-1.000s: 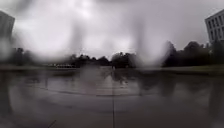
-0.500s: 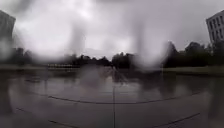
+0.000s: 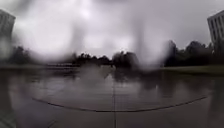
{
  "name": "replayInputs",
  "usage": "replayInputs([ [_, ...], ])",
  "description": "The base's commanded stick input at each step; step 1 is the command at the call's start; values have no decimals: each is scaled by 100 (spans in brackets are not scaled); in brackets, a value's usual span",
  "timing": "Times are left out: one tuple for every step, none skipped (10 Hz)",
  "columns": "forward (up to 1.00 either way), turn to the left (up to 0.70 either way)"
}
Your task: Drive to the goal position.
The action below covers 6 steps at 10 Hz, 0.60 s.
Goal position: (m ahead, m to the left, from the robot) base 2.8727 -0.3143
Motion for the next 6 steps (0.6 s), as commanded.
replayInputs([
  [70, 0],
  [70, 0],
  [70, 0],
  [70, 0],
  [70, 0],
  [70, 0],
])
